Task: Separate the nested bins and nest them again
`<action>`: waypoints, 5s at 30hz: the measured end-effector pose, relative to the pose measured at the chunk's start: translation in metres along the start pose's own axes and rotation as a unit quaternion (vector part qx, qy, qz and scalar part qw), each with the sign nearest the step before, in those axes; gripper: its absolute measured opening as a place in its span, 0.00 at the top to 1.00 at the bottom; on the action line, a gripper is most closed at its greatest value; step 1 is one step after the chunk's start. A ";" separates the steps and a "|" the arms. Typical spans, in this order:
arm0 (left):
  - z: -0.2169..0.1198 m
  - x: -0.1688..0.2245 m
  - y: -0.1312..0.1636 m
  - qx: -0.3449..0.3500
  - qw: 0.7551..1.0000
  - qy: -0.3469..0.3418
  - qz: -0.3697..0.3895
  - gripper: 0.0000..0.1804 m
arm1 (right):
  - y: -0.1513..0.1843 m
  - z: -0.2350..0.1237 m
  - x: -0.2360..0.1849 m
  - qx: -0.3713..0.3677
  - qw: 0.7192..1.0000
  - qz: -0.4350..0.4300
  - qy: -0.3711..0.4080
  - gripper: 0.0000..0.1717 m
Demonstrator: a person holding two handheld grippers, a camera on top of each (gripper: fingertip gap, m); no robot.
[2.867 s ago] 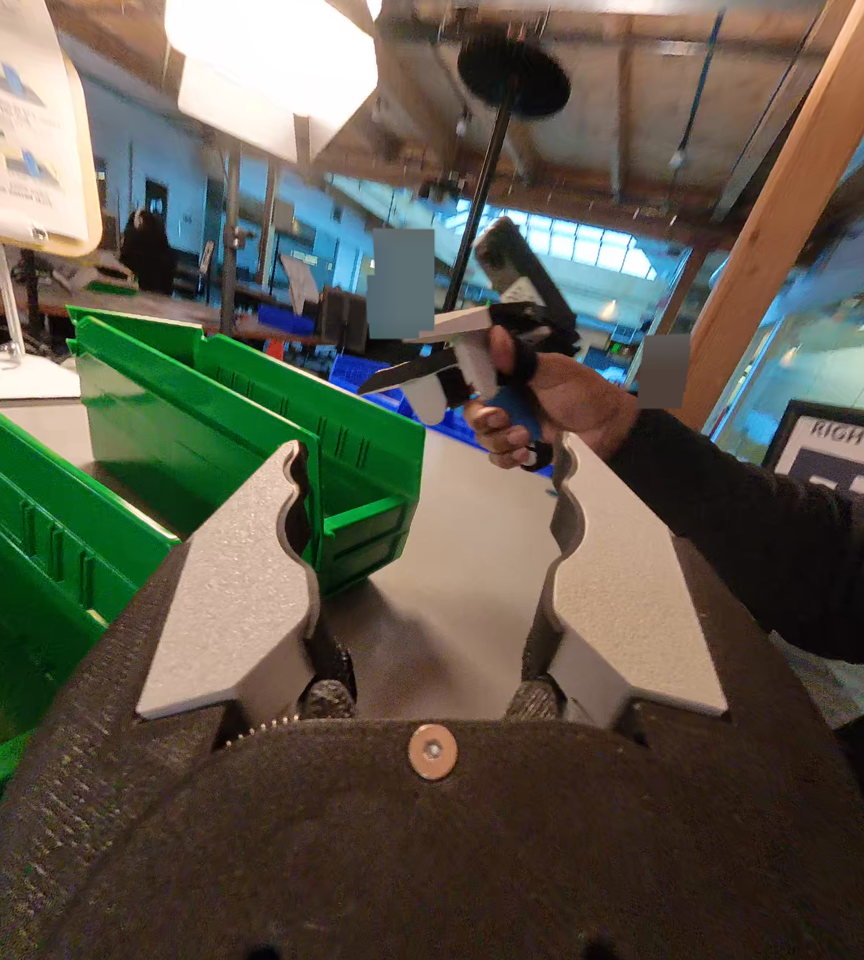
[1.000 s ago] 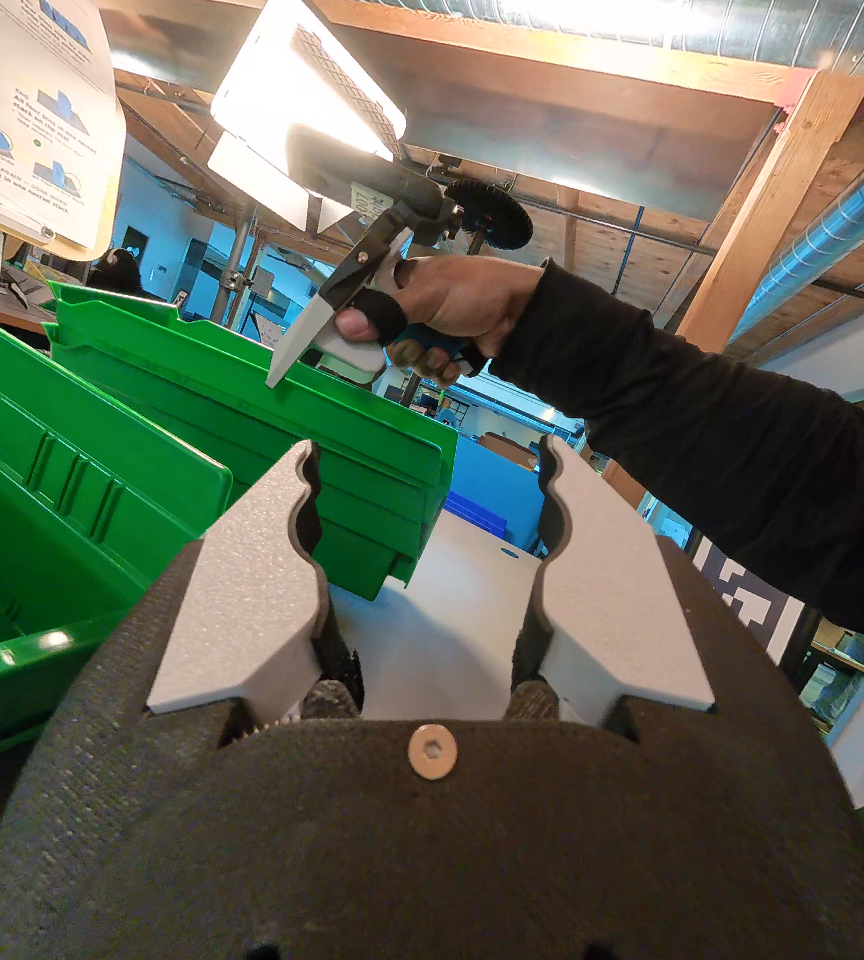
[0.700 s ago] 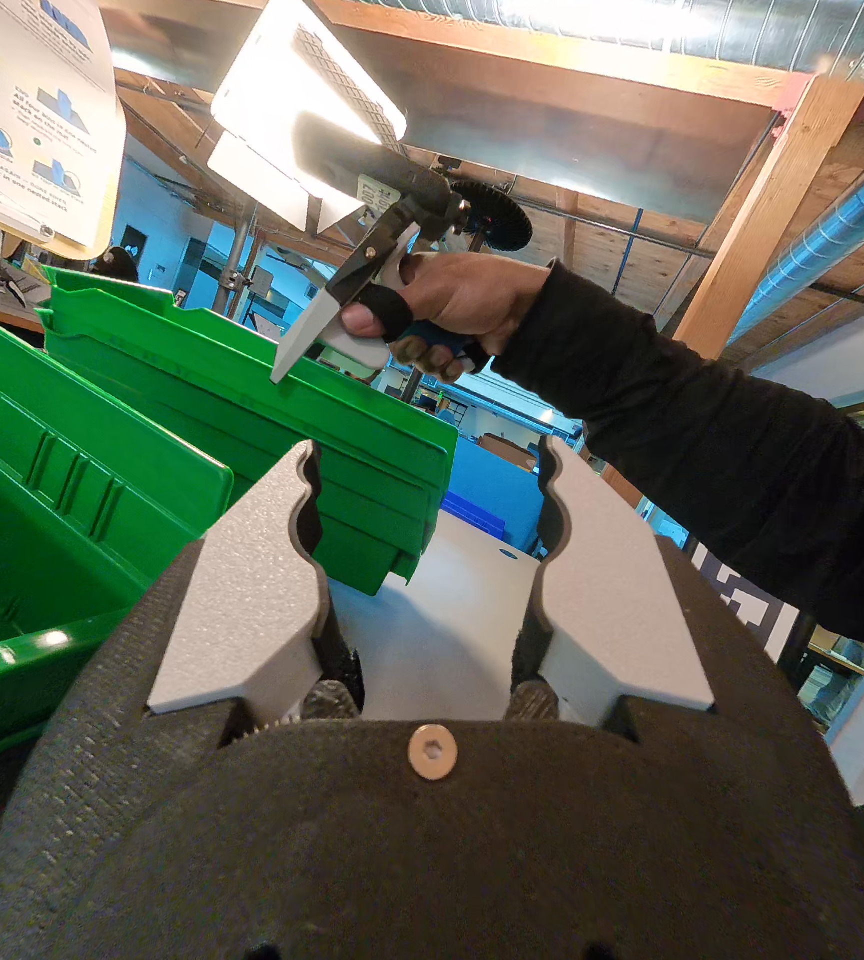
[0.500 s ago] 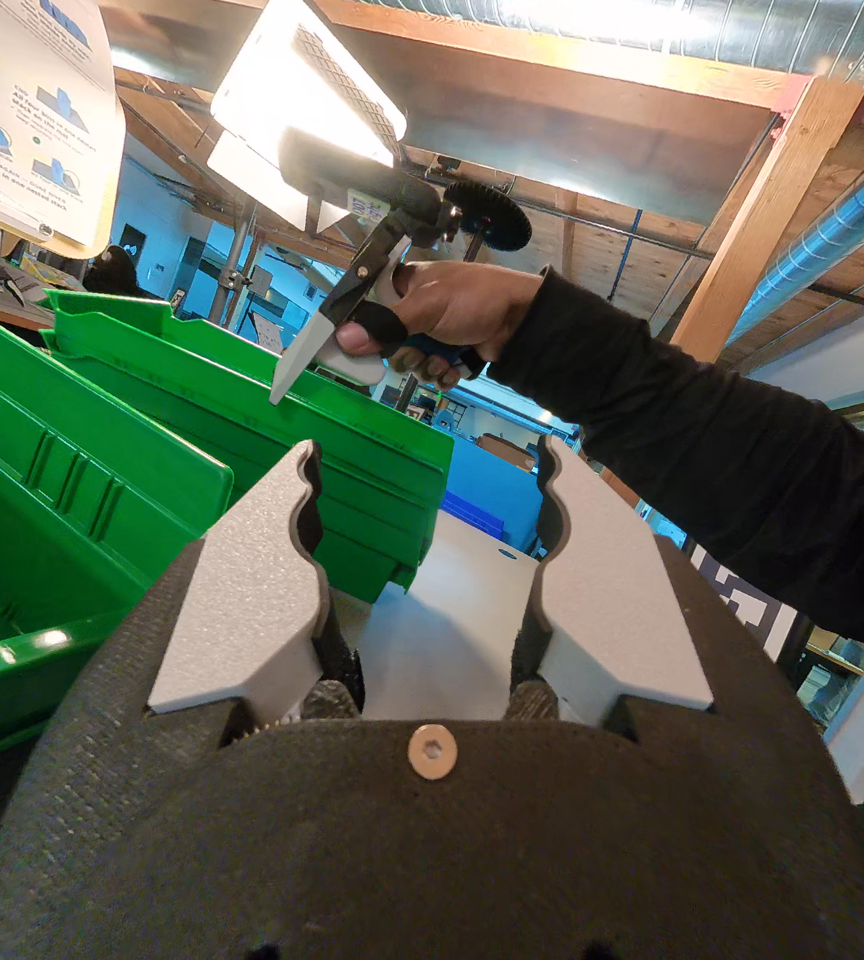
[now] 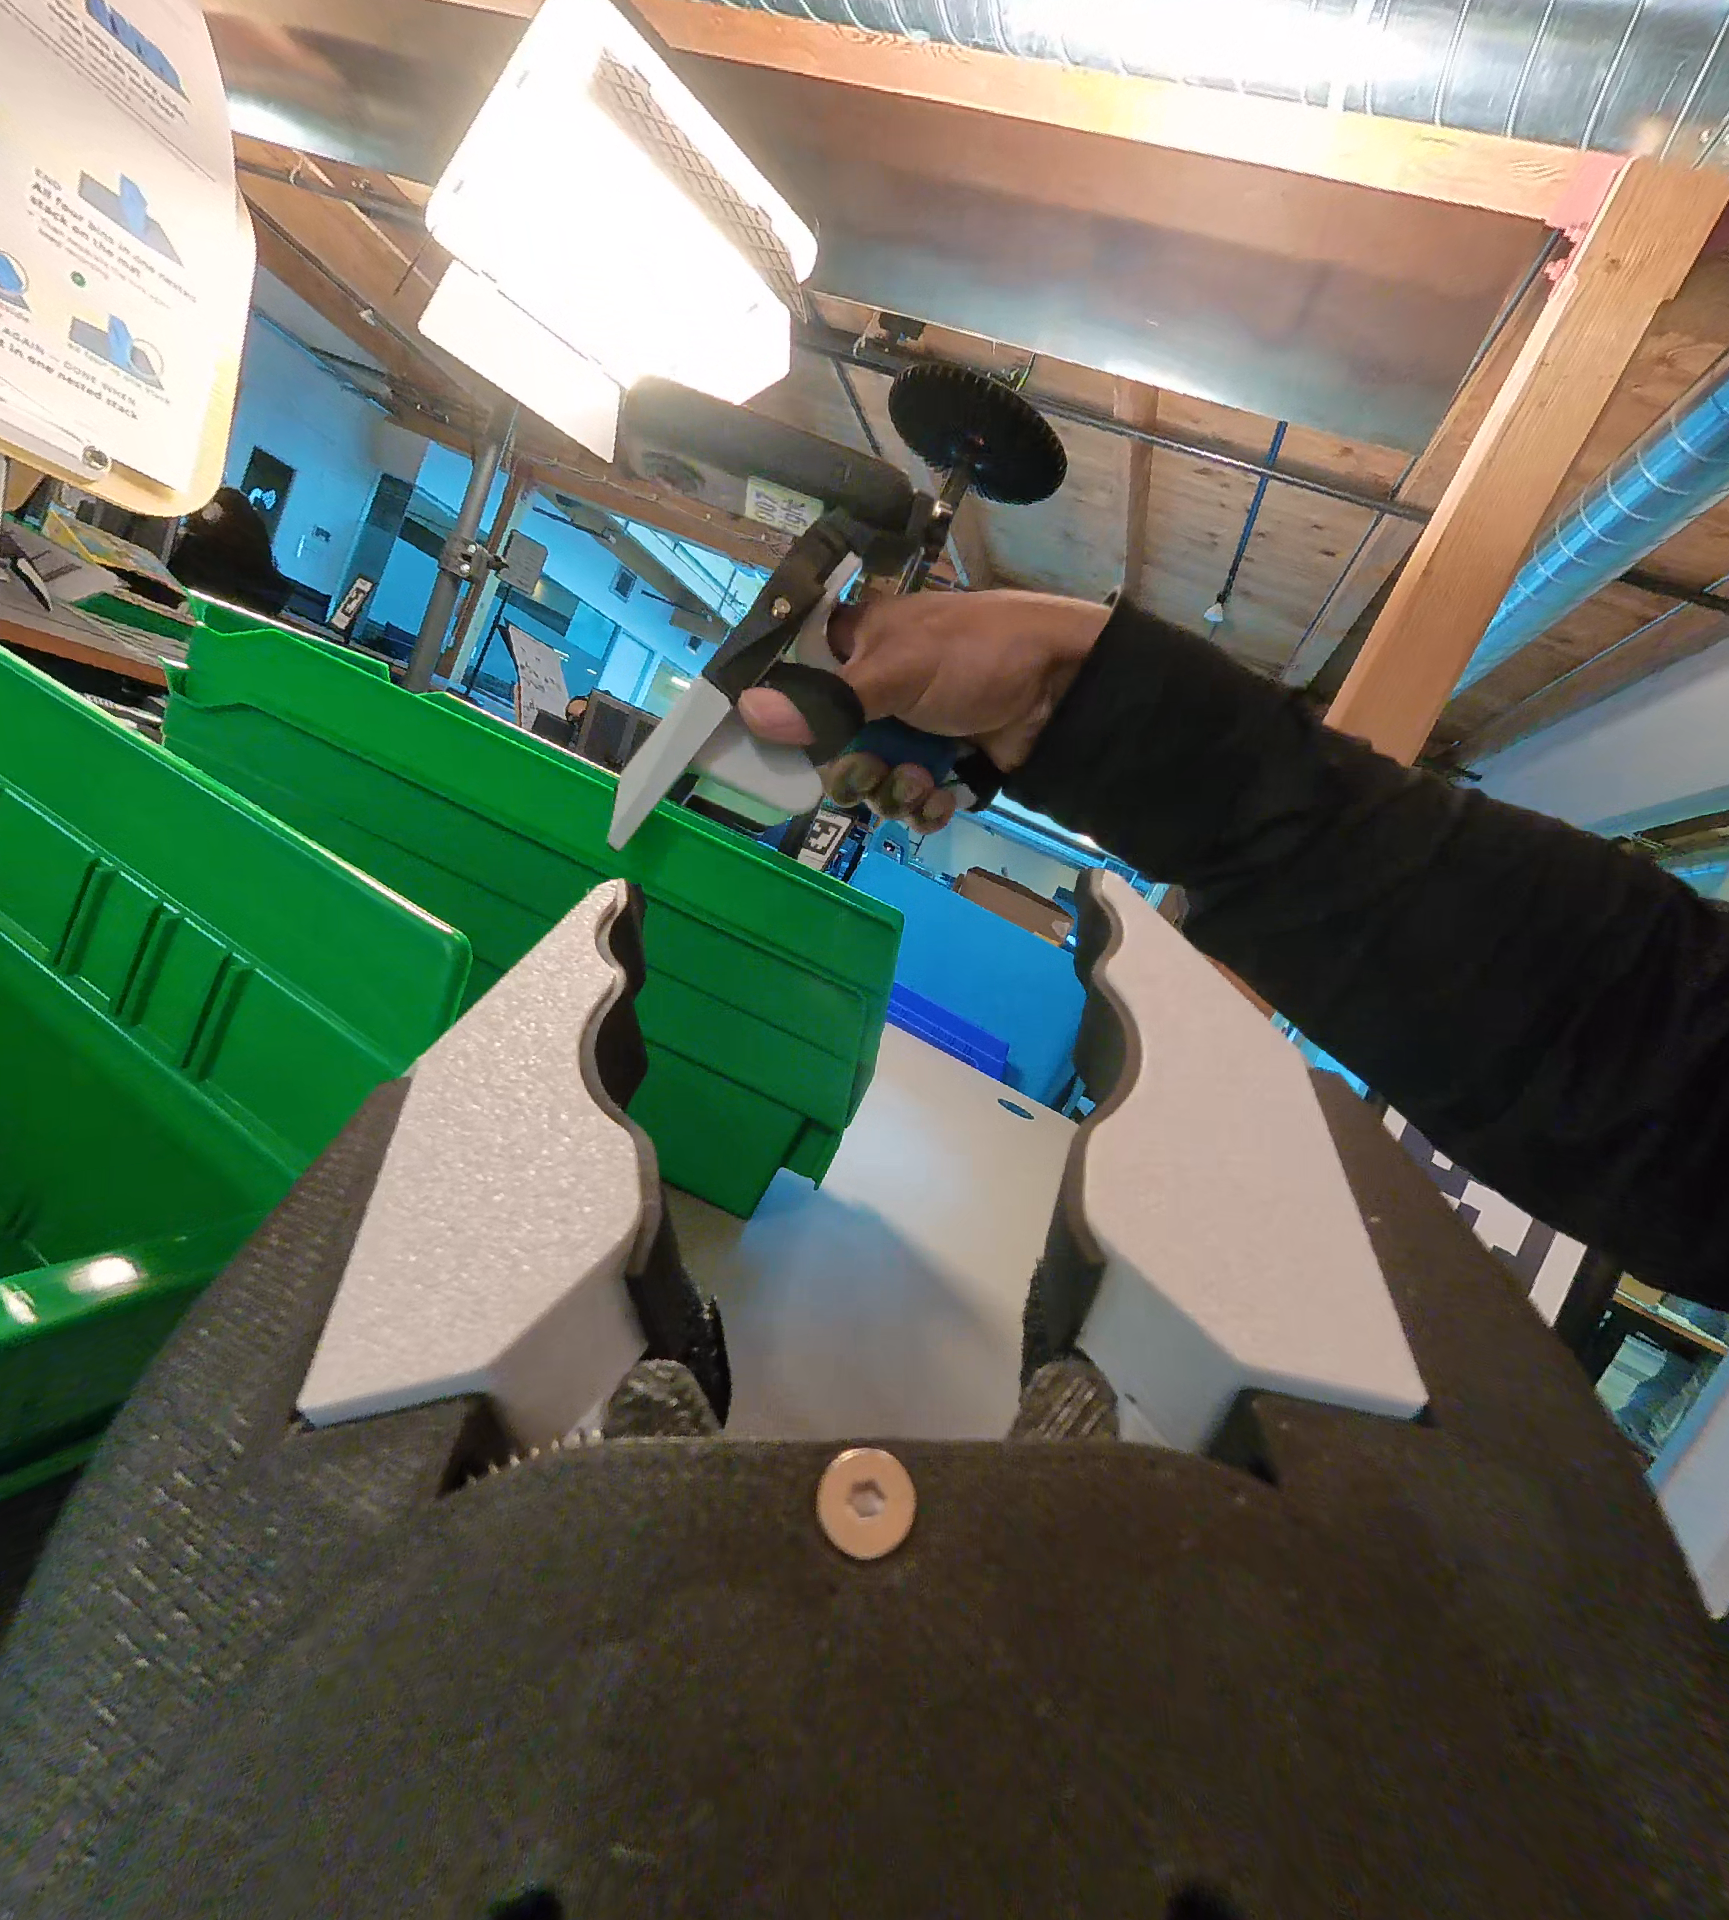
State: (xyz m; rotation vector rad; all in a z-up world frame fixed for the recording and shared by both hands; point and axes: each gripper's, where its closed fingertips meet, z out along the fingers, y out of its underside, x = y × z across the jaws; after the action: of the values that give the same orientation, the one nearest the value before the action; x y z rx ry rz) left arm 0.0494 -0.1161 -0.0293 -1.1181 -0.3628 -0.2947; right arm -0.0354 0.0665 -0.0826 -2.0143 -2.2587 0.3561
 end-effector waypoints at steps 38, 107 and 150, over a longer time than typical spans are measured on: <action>-0.001 0.000 -0.001 0.002 1.000 0.001 -0.003 0.55 | 0.007 -0.017 0.041 -0.020 0.995 -0.028 0.099 0.28; -0.001 0.000 -0.002 0.005 1.000 0.003 -0.008 0.55 | 0.027 -0.083 0.133 0.094 0.985 0.070 0.130 0.40; -0.001 0.000 -0.001 0.003 1.000 0.000 -0.005 0.55 | 0.096 -0.017 -0.057 0.217 0.967 -0.004 -0.132 0.52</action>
State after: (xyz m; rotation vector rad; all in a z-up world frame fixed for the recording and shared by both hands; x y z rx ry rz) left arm 0.0486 -0.1179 -0.0289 -1.1100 -0.3683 -0.3014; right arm 0.0683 0.0219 -0.0839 -1.8121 -2.0790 1.0702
